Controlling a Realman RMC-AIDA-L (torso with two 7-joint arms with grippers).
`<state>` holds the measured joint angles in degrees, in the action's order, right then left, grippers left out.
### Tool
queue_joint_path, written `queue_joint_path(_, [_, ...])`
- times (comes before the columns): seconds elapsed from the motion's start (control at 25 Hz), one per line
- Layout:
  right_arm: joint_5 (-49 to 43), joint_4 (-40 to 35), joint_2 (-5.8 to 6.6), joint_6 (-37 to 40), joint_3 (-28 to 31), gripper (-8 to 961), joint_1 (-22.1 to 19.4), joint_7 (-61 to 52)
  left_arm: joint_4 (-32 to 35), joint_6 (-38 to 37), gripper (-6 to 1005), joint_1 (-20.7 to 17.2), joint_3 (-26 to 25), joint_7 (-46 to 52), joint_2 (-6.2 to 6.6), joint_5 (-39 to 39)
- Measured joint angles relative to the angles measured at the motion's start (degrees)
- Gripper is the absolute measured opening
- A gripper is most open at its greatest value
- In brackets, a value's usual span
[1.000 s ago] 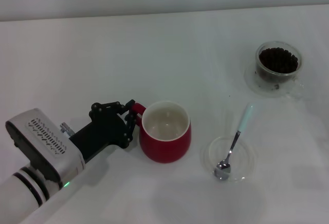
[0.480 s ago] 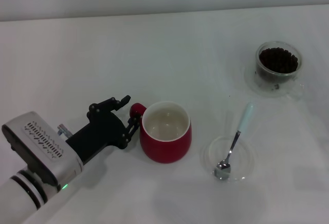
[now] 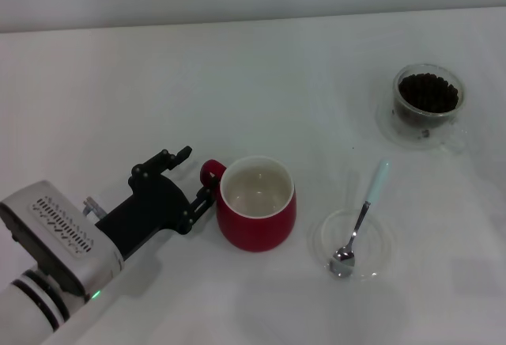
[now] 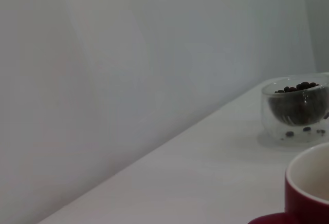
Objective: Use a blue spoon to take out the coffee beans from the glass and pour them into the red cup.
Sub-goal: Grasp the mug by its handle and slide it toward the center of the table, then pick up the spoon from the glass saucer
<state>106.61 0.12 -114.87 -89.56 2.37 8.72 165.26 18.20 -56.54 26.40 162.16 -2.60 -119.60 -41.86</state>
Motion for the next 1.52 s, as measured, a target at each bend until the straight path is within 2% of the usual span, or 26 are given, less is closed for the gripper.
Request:
queue_joint_path(0.08, [0.0,-0.06,0.0,-0.01,0.0,857,-0.04,-0.08,-0.05,-0.82,580,-0.48,0.06,-0.09,0.03,0.24])
queue_joint_path(0.32, [0.0,0.08,0.0,-0.25,0.0,856,-0.26,-0.22,-0.3,-4.15,576,-2.86,0.11,-1.4,0.16,0.28])
queue_joint_path(0.52, [0.0,0.36,-0.02,-1.63,-0.07,856,-0.79,-0.51,-0.5,-6.92,695,-4.74,0.09,-1.77,0.23,0.25])
queue_joint_path(0.76, [-0.25,0.61,-0.09,-1.63,-1.42,856,-1.14,-1.36,-0.84,-8.88,710,-6.36,0.0,-1.8,0.3,-0.18])
queue_joint_path(0.92, [0.62,2.6,-0.09,0.3,1.45,856,-1.16,-2.53,-1.31,-9.76,720,-7.41,0.0,-1.8,0.32,-2.34])
queue_joint_path(1.12, [0.11,2.16,0.03,2.91,1.74,855,-1.53,-10.53,-1.56,-12.92,722,-7.99,0.01,-1.8,0.37,-5.14])
queue_joint_path(1.28, [-0.01,-1.33,0.18,4.16,-3.58,855,-1.91,-21.85,-2.24,-14.97,722,-8.11,0.01,-1.8,0.44,-7.73])
queue_joint_path(1.52, [-1.17,-9.79,0.48,6.44,-16.53,855,-2.51,-40.49,-3.25,-17.41,723,-8.21,0.01,-1.8,0.42,-11.29])
